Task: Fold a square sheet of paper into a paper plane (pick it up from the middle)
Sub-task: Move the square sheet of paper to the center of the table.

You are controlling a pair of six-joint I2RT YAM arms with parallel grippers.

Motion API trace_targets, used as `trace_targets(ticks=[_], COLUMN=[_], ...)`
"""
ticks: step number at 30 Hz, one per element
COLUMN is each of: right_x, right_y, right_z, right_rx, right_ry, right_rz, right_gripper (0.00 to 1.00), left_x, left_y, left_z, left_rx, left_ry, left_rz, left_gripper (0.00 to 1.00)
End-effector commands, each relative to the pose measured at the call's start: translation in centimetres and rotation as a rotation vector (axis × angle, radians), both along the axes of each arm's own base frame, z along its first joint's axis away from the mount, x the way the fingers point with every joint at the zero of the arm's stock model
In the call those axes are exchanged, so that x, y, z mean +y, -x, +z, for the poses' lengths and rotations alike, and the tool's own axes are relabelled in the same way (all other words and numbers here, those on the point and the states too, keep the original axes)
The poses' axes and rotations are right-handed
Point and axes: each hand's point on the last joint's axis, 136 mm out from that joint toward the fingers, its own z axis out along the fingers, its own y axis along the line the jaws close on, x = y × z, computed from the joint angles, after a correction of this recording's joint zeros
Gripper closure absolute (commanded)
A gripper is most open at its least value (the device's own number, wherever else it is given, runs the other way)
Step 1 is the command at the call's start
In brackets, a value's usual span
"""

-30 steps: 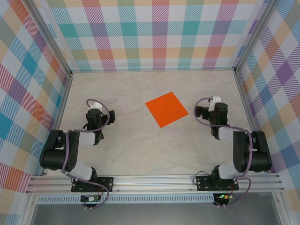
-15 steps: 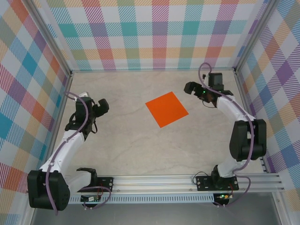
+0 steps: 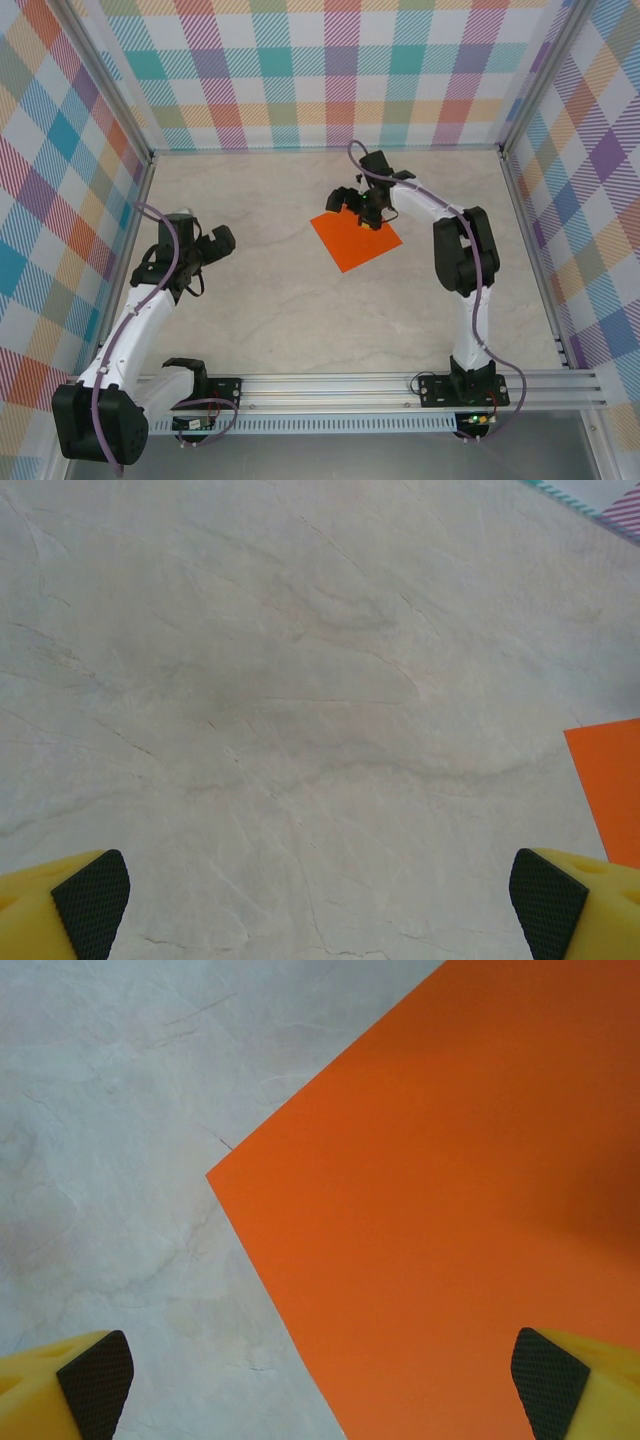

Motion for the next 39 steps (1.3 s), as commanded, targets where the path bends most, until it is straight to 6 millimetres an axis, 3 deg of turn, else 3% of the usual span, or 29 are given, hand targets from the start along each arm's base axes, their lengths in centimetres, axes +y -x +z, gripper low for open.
trace_targets(ticks=[1, 8, 12, 18, 24, 26, 28, 33, 35, 39], right_x=[-0.3, -0.9, -2.3, -4.9, -6.5, -6.8, -6.9, -5.1, -4.0, -3.5], right_y=[0.6, 2.1, 5.1, 11.2, 19.8, 21.9, 21.8, 16.3, 14.1, 10.7], right_z=[-1.5, -4.3, -6.3, -8.2, -9.8, -10.0, -8.9, -3.6, -3.0, -4.0], right_rx=[0.089, 0.189, 0.269, 0.368, 0.487, 0.509, 0.482, 0.270, 0.226, 0.203], right_ry=[0.056, 0.109, 0.154, 0.246, 0.283, 0.291, 0.288, 0.297, 0.292, 0.302], right_rz=[-0.039, -0.057, -0.067, -0.062, -0.103, -0.122, -0.120, 0.018, 0.072, 0.055], right_gripper=[0.00, 0.00, 0.00, 0.00, 0.00, 0.00, 0.00, 0.00, 0.00, 0.00], left_x=[0.1, -0.7, -1.2, -1.6, -2.1, -2.2, -2.3, -2.7, -2.8, -2.9], left_y=[0.2, -0.2, -0.5, -0.9, -1.2, -1.3, -1.4, -1.7, -1.6, -1.3], left_z=[0.8, 0.2, -0.3, -0.4, -1.4, -1.8, -1.9, -2.2, -2.4, -2.5], left_rx=[-0.005, 0.017, 0.044, 0.057, 0.085, 0.100, 0.108, 0.118, 0.127, 0.137], left_ry=[0.012, 0.036, 0.051, 0.066, 0.092, 0.094, 0.098, 0.115, 0.118, 0.125], left_rz=[0.002, -0.030, -0.054, -0.061, -0.077, -0.078, -0.080, -0.097, -0.101, -0.103], left_gripper=[0.00, 0.00, 0.00, 0.00, 0.00, 0.00, 0.00, 0.00, 0.00, 0.00])
